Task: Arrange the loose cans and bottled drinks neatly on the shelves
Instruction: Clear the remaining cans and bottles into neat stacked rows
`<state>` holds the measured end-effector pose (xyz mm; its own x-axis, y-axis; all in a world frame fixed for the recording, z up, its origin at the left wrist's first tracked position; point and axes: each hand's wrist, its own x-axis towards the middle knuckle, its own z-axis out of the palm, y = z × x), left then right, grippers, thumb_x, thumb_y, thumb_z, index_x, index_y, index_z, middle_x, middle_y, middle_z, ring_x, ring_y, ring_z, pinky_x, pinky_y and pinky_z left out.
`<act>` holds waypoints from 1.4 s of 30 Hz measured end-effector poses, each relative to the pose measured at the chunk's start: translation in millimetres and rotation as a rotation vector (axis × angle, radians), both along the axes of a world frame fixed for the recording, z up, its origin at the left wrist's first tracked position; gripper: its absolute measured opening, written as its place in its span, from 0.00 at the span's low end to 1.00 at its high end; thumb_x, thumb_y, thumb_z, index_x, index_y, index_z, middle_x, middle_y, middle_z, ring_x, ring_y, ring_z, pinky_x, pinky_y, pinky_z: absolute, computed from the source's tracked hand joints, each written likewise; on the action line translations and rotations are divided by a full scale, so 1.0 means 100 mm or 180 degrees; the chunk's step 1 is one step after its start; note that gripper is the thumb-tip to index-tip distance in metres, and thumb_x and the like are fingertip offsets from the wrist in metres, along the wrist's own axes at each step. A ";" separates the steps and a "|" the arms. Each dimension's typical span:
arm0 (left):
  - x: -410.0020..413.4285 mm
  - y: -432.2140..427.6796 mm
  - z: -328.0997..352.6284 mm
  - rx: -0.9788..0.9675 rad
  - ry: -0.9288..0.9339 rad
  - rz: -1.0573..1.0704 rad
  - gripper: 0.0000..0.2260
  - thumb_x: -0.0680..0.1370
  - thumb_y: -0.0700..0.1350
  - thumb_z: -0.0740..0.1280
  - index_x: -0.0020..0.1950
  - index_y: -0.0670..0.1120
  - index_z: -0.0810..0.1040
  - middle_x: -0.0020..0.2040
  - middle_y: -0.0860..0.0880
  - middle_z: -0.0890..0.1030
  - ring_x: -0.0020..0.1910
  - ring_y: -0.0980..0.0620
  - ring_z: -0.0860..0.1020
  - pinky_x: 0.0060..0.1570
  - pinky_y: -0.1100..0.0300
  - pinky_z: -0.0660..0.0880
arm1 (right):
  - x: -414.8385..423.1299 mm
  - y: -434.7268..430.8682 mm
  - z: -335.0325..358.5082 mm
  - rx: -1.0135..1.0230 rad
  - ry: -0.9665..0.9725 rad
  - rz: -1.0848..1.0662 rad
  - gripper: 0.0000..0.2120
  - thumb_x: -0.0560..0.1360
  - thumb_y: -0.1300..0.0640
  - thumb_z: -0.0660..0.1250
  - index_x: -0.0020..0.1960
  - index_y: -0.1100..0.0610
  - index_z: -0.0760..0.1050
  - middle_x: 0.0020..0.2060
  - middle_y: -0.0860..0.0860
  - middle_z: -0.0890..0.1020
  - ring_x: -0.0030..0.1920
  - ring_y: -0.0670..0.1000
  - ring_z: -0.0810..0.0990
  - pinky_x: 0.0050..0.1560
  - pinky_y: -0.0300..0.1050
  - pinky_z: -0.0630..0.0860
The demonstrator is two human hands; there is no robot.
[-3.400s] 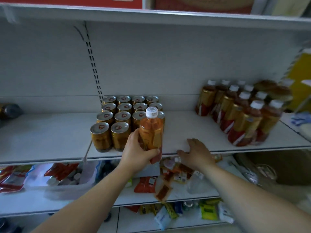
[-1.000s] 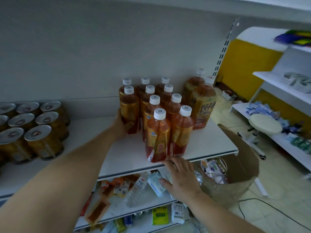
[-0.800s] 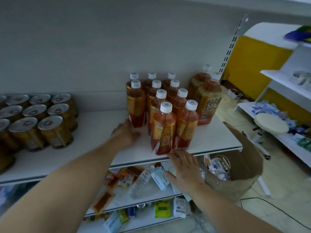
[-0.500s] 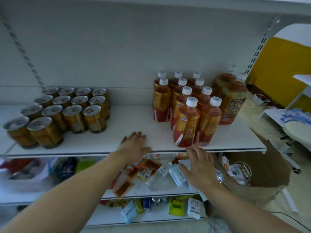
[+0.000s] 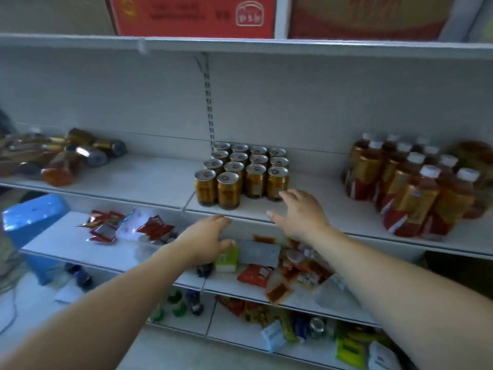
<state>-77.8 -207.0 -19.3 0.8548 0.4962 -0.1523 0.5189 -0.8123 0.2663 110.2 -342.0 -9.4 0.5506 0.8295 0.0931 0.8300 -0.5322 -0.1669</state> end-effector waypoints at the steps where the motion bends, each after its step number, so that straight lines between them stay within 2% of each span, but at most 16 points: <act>1: -0.25 0.13 0.03 -0.0006 -0.0022 0.0102 0.28 0.77 0.55 0.64 0.75 0.49 0.62 0.73 0.49 0.65 0.69 0.48 0.67 0.67 0.54 0.65 | -0.18 0.19 0.06 0.0016 0.0023 0.0043 0.35 0.77 0.35 0.55 0.77 0.55 0.58 0.76 0.53 0.61 0.75 0.55 0.58 0.74 0.51 0.56; 5: -1.15 0.59 0.10 0.0036 -0.0046 0.0418 0.25 0.77 0.54 0.65 0.72 0.48 0.66 0.70 0.49 0.69 0.66 0.49 0.69 0.64 0.57 0.65 | -0.94 0.88 0.22 0.0233 0.0013 0.0337 0.32 0.77 0.36 0.57 0.74 0.55 0.62 0.73 0.53 0.66 0.72 0.55 0.62 0.71 0.52 0.60; 7: -1.54 0.77 0.13 -0.0008 -0.0046 0.0563 0.26 0.78 0.54 0.64 0.74 0.48 0.64 0.73 0.50 0.66 0.70 0.49 0.66 0.66 0.58 0.63 | -1.27 1.19 0.26 0.0256 0.0061 0.0470 0.33 0.77 0.37 0.58 0.74 0.55 0.62 0.73 0.54 0.66 0.72 0.55 0.63 0.71 0.51 0.61; 10: -2.03 1.04 0.13 -0.0055 -0.0080 0.0780 0.29 0.78 0.54 0.64 0.76 0.49 0.59 0.76 0.50 0.61 0.73 0.49 0.62 0.69 0.57 0.59 | -1.67 1.63 0.27 0.0188 0.0247 0.0608 0.35 0.77 0.36 0.57 0.77 0.56 0.59 0.75 0.54 0.62 0.75 0.55 0.59 0.73 0.50 0.57; 17: -2.75 1.74 0.08 -0.0083 -0.0123 0.1282 0.28 0.78 0.55 0.64 0.75 0.50 0.60 0.75 0.51 0.63 0.70 0.49 0.66 0.68 0.55 0.62 | -2.30 2.63 0.22 0.0053 0.0223 0.1027 0.33 0.78 0.38 0.57 0.76 0.56 0.59 0.75 0.54 0.63 0.74 0.55 0.61 0.72 0.48 0.58; 21: -2.89 2.30 0.10 -0.0095 -0.0135 0.1484 0.28 0.77 0.55 0.64 0.75 0.51 0.60 0.75 0.51 0.62 0.69 0.48 0.67 0.68 0.55 0.63 | -2.46 3.35 0.13 0.0073 0.0257 0.1179 0.34 0.77 0.38 0.59 0.76 0.57 0.60 0.74 0.54 0.65 0.73 0.55 0.62 0.72 0.48 0.59; 25: -2.94 2.98 0.19 -0.0066 -0.0175 0.1606 0.28 0.78 0.54 0.64 0.76 0.51 0.60 0.76 0.51 0.61 0.72 0.49 0.63 0.69 0.56 0.60 | -2.54 4.12 0.10 0.0096 0.0389 0.1256 0.35 0.77 0.37 0.59 0.77 0.56 0.58 0.75 0.54 0.64 0.74 0.55 0.62 0.72 0.50 0.61; 30: -2.99 3.79 0.29 -0.0094 -0.0202 0.1847 0.27 0.78 0.56 0.63 0.75 0.52 0.60 0.75 0.51 0.63 0.71 0.49 0.66 0.67 0.54 0.64 | -2.58 4.94 0.14 0.0132 0.0533 0.1179 0.34 0.76 0.36 0.59 0.75 0.54 0.61 0.74 0.55 0.66 0.72 0.57 0.65 0.69 0.52 0.65; 36: -2.96 4.69 0.30 -0.0120 -0.0134 0.1875 0.28 0.77 0.56 0.64 0.75 0.53 0.61 0.73 0.50 0.66 0.68 0.49 0.68 0.65 0.55 0.67 | -2.69 5.71 0.06 0.0150 0.1068 0.0831 0.34 0.74 0.35 0.62 0.74 0.51 0.63 0.70 0.55 0.70 0.68 0.58 0.70 0.66 0.53 0.70; 40: -2.88 5.33 0.29 -0.0173 -0.0294 0.1762 0.29 0.77 0.56 0.65 0.75 0.50 0.61 0.72 0.48 0.67 0.67 0.47 0.69 0.61 0.55 0.69 | -2.84 6.21 -0.02 0.0132 0.1451 0.0279 0.38 0.73 0.34 0.63 0.76 0.51 0.60 0.70 0.57 0.70 0.68 0.59 0.70 0.64 0.50 0.70; 42: -2.82 5.66 0.26 -0.0225 -0.0292 0.1587 0.29 0.76 0.57 0.65 0.73 0.49 0.63 0.69 0.46 0.69 0.64 0.46 0.71 0.56 0.55 0.70 | -2.90 6.43 -0.05 0.0059 0.1493 -0.0002 0.39 0.73 0.33 0.62 0.76 0.53 0.60 0.70 0.58 0.71 0.68 0.60 0.70 0.64 0.50 0.71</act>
<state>-359.6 359.0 7.2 0.5281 0.8383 -0.1355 0.8107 -0.4502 0.3742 -180.0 301.0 -14.4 0.5373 0.8297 -0.1512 0.6623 -0.5261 -0.5334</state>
